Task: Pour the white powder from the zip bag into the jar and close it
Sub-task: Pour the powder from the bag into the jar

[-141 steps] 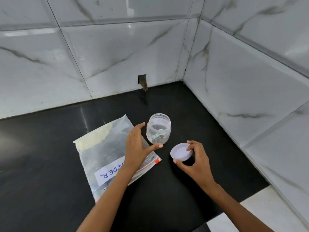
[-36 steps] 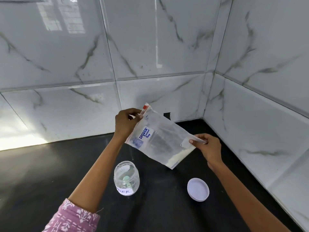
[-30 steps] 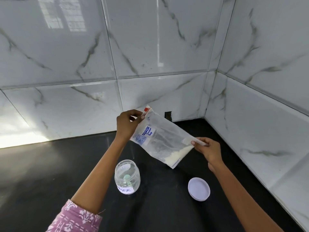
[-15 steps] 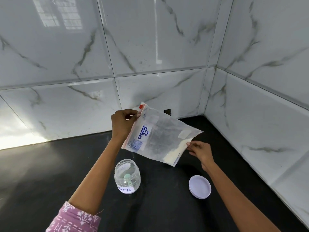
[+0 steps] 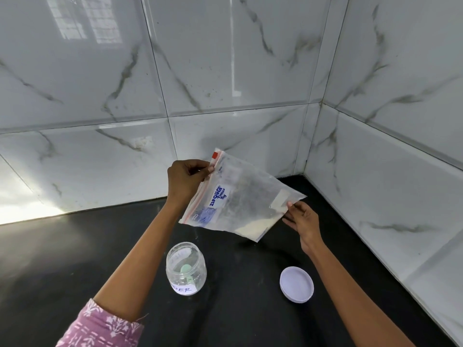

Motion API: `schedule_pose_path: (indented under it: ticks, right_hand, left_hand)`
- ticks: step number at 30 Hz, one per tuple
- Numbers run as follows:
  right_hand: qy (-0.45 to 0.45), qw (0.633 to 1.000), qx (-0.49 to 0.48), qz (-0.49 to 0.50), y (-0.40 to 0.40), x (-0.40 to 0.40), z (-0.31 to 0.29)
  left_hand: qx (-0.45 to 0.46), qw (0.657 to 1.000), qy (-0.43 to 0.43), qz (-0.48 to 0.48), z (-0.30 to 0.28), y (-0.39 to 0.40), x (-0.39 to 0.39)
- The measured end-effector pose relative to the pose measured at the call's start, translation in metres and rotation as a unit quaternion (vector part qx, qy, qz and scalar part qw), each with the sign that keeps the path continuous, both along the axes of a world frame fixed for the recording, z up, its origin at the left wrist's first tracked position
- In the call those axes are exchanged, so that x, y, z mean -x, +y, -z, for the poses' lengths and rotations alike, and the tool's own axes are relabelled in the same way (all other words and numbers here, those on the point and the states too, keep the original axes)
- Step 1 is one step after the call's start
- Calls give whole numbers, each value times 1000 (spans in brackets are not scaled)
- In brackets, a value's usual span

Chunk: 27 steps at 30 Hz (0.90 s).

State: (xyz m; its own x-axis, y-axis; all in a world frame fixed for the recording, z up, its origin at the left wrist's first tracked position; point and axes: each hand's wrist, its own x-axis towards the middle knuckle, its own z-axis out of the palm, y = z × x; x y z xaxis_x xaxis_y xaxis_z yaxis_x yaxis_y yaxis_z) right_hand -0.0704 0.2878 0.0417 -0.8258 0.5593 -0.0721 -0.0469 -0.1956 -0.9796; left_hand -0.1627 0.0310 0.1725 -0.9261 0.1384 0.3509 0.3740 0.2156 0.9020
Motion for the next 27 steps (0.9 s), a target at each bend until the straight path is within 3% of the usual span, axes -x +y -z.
schedule_pose_path:
  ticks: [11,15,17,21,27]
  right_hand:
    - [3,999,-46,8,1,7,-3]
    - [-52,987,-82,-127,-10,12,10]
    - [-81,984,-90,-129,-19,16,19]
    - [-63,994,-50,-70,-28,22,16]
    - [-41,981,70,-176,-18,25,-1]
  left_hand:
    - [-4,999,-20,-39,17,-19,1]
    - [-10,999,-23,-44,21,-24,1]
    - [-15,999,-27,-43,23,-27,2]
    - [-53,996,-51,-48,23,-34,5]
    - [-107,992,-69,16,7,-29,8]
